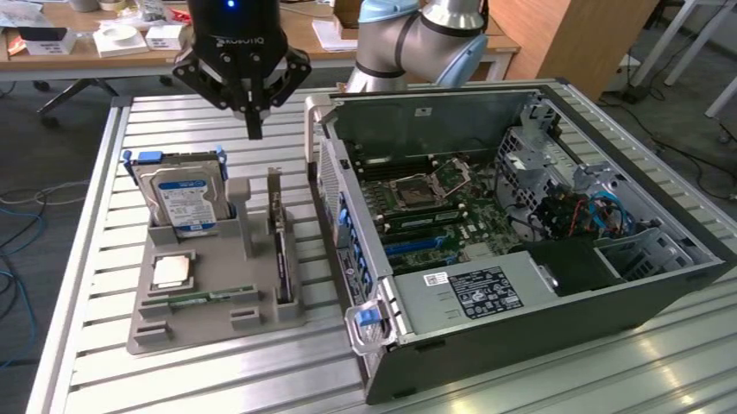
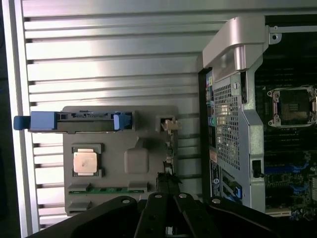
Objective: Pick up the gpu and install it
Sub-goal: 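Reach for the gpu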
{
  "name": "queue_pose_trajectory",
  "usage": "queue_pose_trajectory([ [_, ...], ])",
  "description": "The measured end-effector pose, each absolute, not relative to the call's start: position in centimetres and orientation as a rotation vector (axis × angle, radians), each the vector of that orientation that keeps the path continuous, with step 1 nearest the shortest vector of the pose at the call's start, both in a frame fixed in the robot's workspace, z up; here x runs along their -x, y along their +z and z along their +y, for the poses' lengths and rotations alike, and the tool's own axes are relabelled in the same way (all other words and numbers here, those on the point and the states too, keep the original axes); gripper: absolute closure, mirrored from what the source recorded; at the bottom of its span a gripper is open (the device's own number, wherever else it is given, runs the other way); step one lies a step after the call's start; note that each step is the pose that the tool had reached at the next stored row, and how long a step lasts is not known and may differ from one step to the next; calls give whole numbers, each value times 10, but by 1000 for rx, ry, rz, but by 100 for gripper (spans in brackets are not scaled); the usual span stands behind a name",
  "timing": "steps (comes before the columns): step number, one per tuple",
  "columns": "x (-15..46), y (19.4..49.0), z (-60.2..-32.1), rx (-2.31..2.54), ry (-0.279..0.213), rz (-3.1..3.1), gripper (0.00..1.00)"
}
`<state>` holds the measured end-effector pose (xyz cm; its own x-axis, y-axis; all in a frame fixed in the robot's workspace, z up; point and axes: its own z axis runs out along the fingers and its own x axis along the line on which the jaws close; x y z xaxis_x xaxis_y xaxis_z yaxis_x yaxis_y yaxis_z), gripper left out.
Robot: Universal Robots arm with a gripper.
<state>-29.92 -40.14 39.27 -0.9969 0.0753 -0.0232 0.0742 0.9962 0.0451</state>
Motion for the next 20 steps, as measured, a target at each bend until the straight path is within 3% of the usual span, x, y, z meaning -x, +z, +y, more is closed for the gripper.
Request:
queue_pose_trajectory([
  [20,299,393,-412,-117,69,3114,90],
])
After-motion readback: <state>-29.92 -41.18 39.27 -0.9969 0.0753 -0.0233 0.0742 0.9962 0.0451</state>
